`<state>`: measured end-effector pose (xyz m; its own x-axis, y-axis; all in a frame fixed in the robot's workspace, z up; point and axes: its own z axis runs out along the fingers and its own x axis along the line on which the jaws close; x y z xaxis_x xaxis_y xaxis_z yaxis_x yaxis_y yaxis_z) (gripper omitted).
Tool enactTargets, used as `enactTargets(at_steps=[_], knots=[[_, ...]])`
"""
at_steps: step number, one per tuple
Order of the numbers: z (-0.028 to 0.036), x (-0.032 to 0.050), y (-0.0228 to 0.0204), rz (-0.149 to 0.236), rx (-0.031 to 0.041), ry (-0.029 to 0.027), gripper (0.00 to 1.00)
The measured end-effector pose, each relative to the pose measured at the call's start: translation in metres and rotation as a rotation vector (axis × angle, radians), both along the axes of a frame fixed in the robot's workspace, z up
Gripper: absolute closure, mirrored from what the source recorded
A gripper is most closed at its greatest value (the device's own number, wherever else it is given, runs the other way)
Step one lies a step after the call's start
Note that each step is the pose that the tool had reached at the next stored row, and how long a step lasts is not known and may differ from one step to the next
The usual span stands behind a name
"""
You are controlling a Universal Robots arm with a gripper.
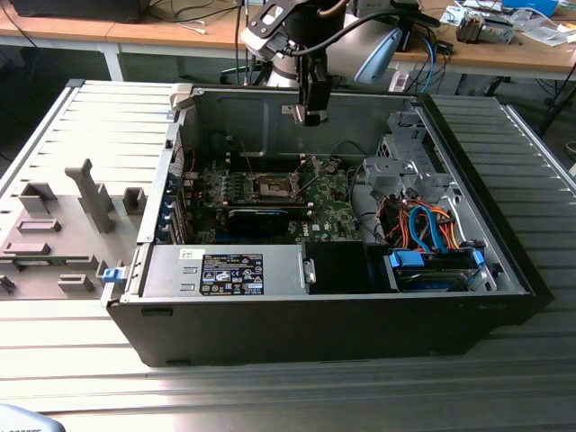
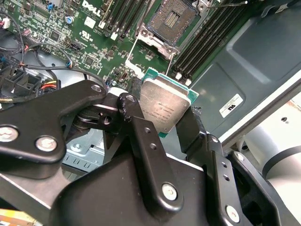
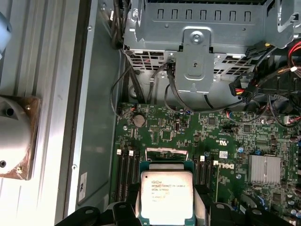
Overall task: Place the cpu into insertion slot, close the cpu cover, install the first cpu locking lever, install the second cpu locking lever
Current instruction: 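Place the cpu into insertion slot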
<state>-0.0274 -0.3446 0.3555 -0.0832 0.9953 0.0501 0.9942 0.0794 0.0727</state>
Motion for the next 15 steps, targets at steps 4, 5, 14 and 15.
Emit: enactTargets(at_steps=[4,5,14,15], knots=[[-0.0001,0.0000,0.0000,-0.007,0.0000,0.0000,0.45],[-0.0001,0.0000,0.0000,-0.010,0.0001,0.0000,0.45],[-0.0002,0.0000,0.0000,-0.030,0.0000,0.0000,0.45],[-0.0002,0.0000,0.0000,-0.032,0.0000,0.0000,0.45]])
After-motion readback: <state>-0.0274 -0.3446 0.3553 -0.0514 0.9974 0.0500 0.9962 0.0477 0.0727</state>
